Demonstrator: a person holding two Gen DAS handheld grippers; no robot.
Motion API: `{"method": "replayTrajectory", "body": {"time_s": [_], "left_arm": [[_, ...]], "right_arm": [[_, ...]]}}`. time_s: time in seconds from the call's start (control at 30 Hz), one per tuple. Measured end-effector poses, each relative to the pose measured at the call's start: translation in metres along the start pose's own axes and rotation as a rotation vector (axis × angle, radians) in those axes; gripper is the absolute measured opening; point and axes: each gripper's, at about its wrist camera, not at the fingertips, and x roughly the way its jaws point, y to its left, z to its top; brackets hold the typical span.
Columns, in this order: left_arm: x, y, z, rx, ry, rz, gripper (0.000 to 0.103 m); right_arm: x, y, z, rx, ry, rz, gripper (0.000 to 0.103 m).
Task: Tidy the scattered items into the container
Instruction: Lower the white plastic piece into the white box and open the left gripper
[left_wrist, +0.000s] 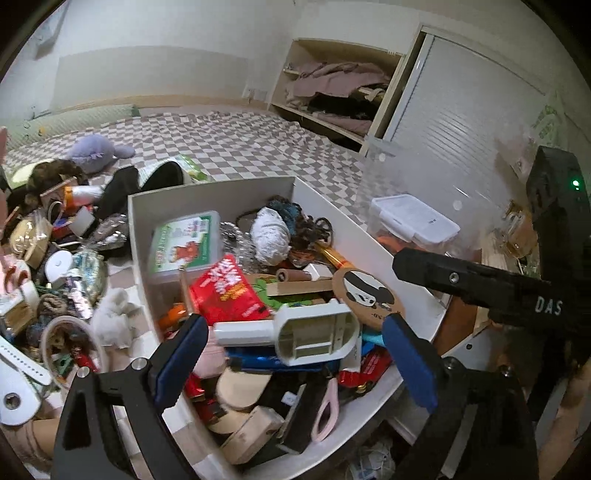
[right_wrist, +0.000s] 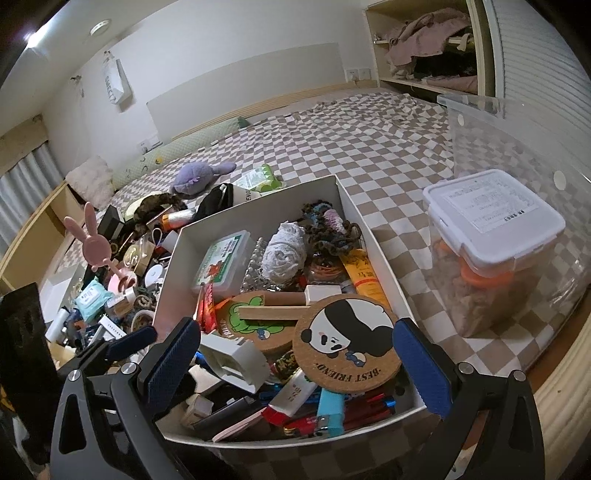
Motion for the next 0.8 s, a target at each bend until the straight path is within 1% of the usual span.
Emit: {"method": "replayTrajectory", "body": {"time_s": [0.1, 0.33, 0.43, 0.5, 0.6, 0.73, 0.8], "left_arm": [[-0.013, 0.008, -0.001, 0.000, -0.026, 0.016, 0.101], [-0.041, 0.033, -0.001, -0.004, -0.063, 0.067, 0.103], [-0.054, 0.045, -0.003, 0.004, -0.088, 0.098, 0.103], [-0.064, 0.055, -0.005, -0.005, -0.118, 0.122, 0.103], [-0.080, 0.073, -0.008, -0.023, -0.151, 0.154, 0.103], [-0.102, 0.095, -0.014, -0.004, -0.208, 0.230, 0.103], [-0.114, 0.110, -0.019, 0.014, -0.214, 0.283, 0.103]], "right_arm": [[-0.001, 0.006, 0.000, -0.006, 0.000, 0.001, 0.103], [-0.005, 0.026, 0.000, -0.020, -0.015, 0.019, 0.103], [-0.009, 0.038, 0.000, -0.025, -0.051, 0.041, 0.103], [-0.013, 0.048, -0.001, -0.035, -0.092, 0.065, 0.103], [-0.016, 0.063, -0.001, -0.051, -0.128, 0.091, 0.103], [-0.014, 0.087, -0.002, -0.048, -0.169, 0.116, 0.103], [-0.012, 0.100, -0.003, -0.056, -0.187, 0.121, 0.103]]}}
